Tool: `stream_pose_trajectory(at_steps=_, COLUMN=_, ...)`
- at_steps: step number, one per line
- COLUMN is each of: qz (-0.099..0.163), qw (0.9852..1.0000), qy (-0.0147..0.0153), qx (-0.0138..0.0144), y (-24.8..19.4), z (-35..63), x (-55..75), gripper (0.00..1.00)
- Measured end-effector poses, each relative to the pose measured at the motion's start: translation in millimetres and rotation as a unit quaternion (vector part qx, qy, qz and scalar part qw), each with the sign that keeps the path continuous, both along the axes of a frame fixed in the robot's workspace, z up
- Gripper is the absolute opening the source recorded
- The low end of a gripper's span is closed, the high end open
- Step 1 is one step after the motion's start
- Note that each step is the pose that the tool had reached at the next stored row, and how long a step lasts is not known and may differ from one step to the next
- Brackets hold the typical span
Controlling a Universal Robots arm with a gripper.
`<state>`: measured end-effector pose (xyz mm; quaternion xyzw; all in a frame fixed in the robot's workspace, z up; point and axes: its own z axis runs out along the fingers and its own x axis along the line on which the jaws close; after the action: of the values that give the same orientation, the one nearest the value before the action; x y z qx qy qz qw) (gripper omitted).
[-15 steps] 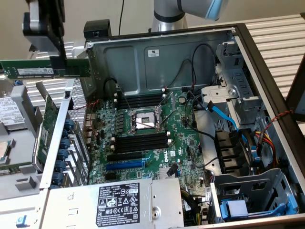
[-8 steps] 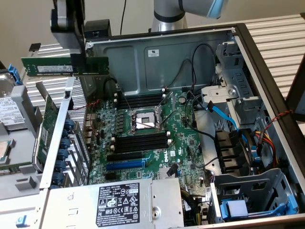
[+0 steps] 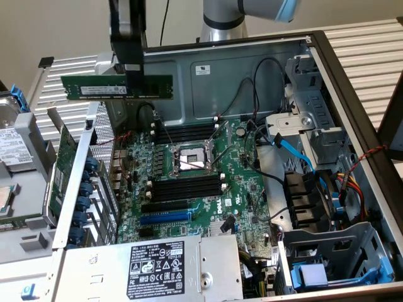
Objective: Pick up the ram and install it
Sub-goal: 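Insert the ram into the slot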
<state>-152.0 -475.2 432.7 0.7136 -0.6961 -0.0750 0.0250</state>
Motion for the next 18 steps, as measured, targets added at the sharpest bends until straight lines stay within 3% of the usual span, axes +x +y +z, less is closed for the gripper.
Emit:
stream_pose_trajectory(at_steps=6, qz=0.0, qw=0.9999, qy=-0.0108, qx=0.0, y=0.8, z=-2.8, x=21.9, gripper=0.12)
stream_pose_trajectory(at_steps=10, qz=0.0, qw=0.9997, qy=-0.0247, qx=-0.0001, y=1.9, z=-3.5, x=30.6, gripper=0.12)
stream_pose_trajectory(at_steps=12, qz=0.0, qw=0.9996, qy=-0.0297, qx=0.0003, y=2.4, z=-4.3, x=31.5, gripper=0.12)
stream_pose_trajectory(at_steps=16, qz=0.0, qw=0.9993, qy=-0.0363, qx=0.0014, y=3.3, z=-6.1, x=32.4, gripper=0.12)
stream_pose_trajectory(at_steps=18, qz=-0.001, qw=0.9993, qy=-0.0369, qx=0.002, y=4.8, z=-7.5, x=32.8, gripper=0.12)
